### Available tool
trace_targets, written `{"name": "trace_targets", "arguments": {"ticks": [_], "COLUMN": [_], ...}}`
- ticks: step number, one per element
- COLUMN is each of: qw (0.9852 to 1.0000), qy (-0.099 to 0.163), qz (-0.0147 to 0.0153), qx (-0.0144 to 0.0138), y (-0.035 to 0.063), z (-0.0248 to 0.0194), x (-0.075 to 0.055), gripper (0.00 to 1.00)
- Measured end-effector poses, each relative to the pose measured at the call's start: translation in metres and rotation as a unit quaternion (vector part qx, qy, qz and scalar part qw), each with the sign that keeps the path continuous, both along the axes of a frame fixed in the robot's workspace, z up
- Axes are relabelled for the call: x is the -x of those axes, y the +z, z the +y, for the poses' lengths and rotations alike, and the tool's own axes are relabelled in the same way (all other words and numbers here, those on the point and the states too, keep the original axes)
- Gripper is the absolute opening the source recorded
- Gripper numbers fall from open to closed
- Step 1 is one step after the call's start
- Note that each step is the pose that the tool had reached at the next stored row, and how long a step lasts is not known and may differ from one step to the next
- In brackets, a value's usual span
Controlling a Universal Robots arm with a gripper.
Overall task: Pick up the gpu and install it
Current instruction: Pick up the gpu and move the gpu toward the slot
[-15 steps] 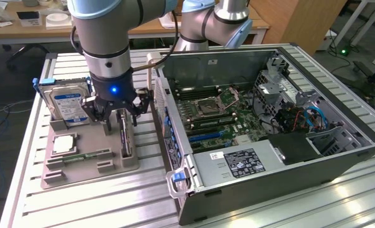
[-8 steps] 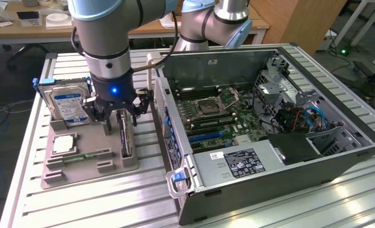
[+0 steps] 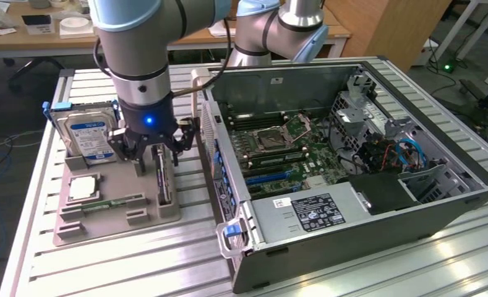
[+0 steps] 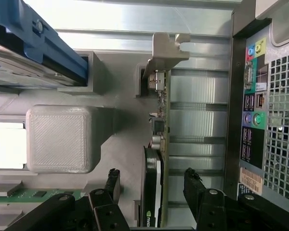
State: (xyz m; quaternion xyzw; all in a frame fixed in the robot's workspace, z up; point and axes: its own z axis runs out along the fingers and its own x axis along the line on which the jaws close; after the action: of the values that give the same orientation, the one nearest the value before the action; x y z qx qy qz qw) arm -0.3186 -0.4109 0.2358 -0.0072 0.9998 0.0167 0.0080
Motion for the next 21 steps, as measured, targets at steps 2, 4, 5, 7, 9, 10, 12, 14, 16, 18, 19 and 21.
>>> {"name": "trace_targets", "arguments": {"ticks": [2, 4, 5, 7, 9, 10, 12, 14, 16, 18, 19, 21], "qw": [1.0, 1.0, 1.0, 1.0, 1.0, 1.0, 1.0, 1.0, 1.0, 1.0, 1.0, 1.0], "qy": [0.0, 0.0, 0.0, 0.0, 0.0, 0.0, 0.0, 0.0, 0.0, -0.001, -0.001, -0.002], "qz": [0.0, 0.0, 0.0, 0.0001, 0.0, 0.0, 0.0, 0.0001, 0.0001, 0.0, 0.0, 0.0001], "qx": [0.0, 0.0, 0.0, 0.0001, 0.0001, 0.0002, 0.0003, 0.0003, 0.0003, 0.0003, 0.0003, 0.0004], "y": [-0.0019, -0.0039, -0.0048, -0.0069, -0.0095, -0.0111, -0.0138, -0.0164, -0.0188, -0.0207, -0.0214, -0.0225], "z": [0.0, 0.0, 0.0, 0.0, 0.0, 0.0, 0.0, 0.0, 0.0001, 0.0003, 0.0003, 0.0003], "x": [0.0, 0.0, 0.0, 0.0, 0.0, 0.0, 0.0, 0.0, 0.0, -0.001, -0.001, -0.001], "gripper": [0.65, 0.65, 0.65, 0.65, 0.65, 0.65, 0.65, 0.65, 0.65, 0.65, 0.65, 0.65]}}
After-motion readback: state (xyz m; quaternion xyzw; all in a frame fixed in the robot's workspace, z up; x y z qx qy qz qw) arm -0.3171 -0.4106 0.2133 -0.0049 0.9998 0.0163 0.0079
